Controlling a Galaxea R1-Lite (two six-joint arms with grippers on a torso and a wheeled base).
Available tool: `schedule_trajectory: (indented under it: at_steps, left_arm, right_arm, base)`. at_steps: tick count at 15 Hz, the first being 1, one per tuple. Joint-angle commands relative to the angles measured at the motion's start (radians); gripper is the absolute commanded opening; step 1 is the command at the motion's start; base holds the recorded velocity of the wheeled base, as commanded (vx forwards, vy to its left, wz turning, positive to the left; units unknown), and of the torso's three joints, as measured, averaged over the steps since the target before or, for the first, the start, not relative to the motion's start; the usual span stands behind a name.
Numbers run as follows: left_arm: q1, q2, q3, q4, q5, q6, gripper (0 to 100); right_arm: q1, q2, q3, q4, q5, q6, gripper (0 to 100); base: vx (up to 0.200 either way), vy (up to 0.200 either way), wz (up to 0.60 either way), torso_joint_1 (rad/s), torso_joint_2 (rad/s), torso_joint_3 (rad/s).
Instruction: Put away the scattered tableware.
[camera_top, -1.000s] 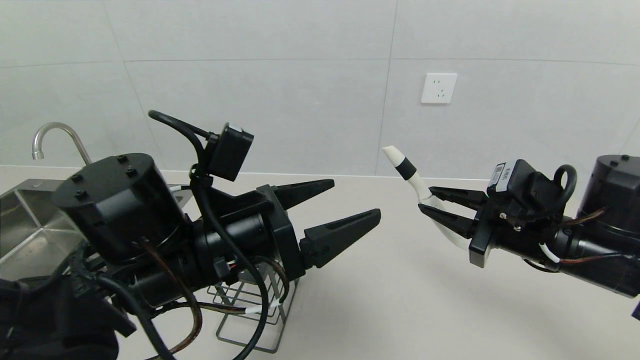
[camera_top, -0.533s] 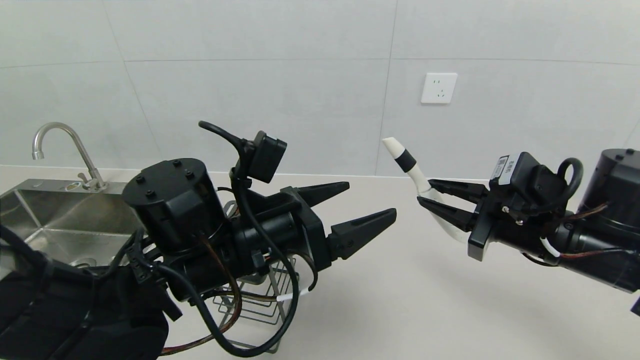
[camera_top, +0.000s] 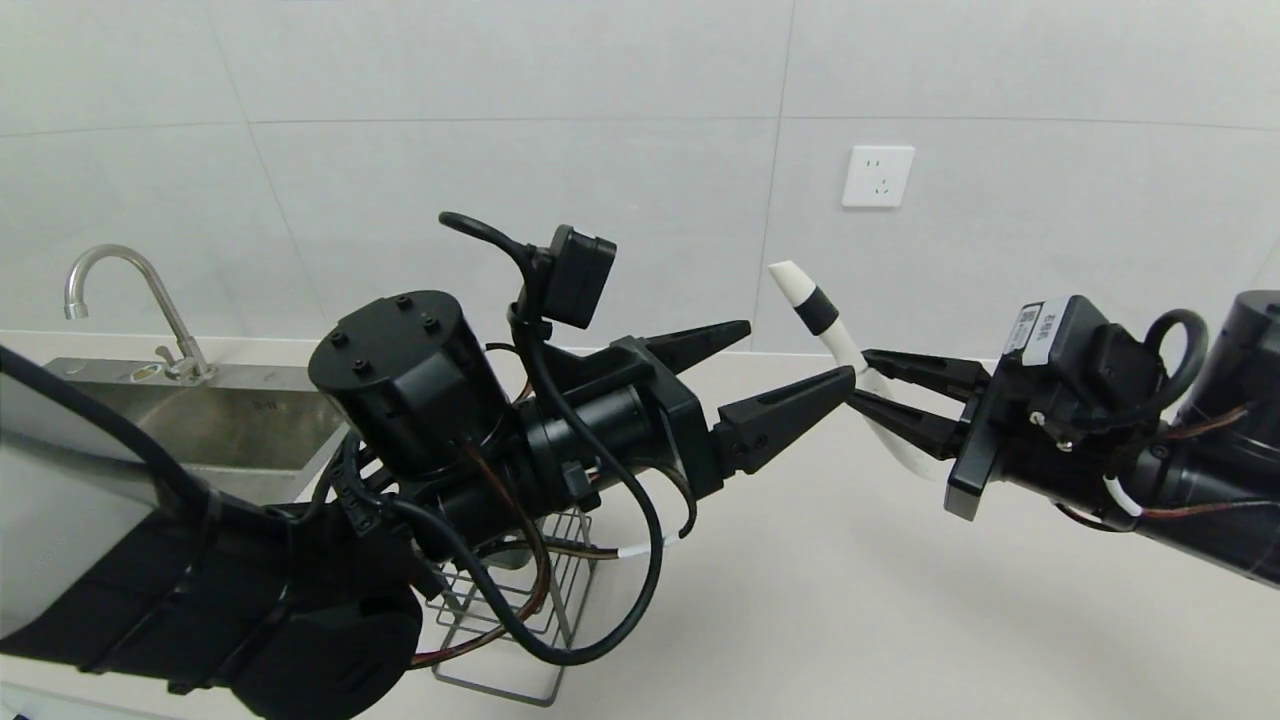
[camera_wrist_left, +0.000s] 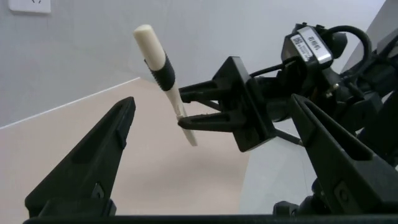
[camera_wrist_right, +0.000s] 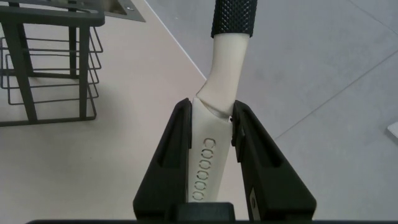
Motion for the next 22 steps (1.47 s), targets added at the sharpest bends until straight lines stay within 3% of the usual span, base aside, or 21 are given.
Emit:
schedule_trajectory:
  at_steps: [1, 6, 9, 15, 22]
  left_arm:
    - [-0.004, 0.009, -0.015, -0.002, 0.002, -0.001, 100]
    - [0.0, 0.1, -0.082, -0.084, 0.003, -0.005, 100]
    - [-0.002, 0.147, -0.154, -0.125, 0.005, -0.05, 100]
    - [0.0, 0.17, -0.179, -0.13, 0.006, -0.052, 100]
    - [0.001, 0.224, -0.301, -0.126, 0.037, -0.053, 100]
  right_arm:
    - [0.004, -0.018, -0.001, 0.0, 0.001, -0.001, 0]
    - [0.014, -0.018, -0.001, 0.001, 0.004, -0.001, 0]
    - [0.016, -0.018, -0.003, 0.001, 0.004, -0.001, 0]
    - [0.03, -0.016, -0.013, 0.0, 0.001, 0.001, 0]
    - [0.04, -0.016, -0.016, 0.001, 0.007, 0.001, 0]
  base:
    - [0.0, 0.0, 0.0, 0.0, 0.0, 0.0]
    - [0.0, 0.0, 0.0, 0.0, 0.0, 0.0]
    - [0.0, 0.0, 0.0, 0.0, 0.0, 0.0]
    - [0.0, 0.0, 0.0, 0.0, 0.0, 0.0]
    - [0.0, 0.0, 0.0, 0.0, 0.0, 0.0]
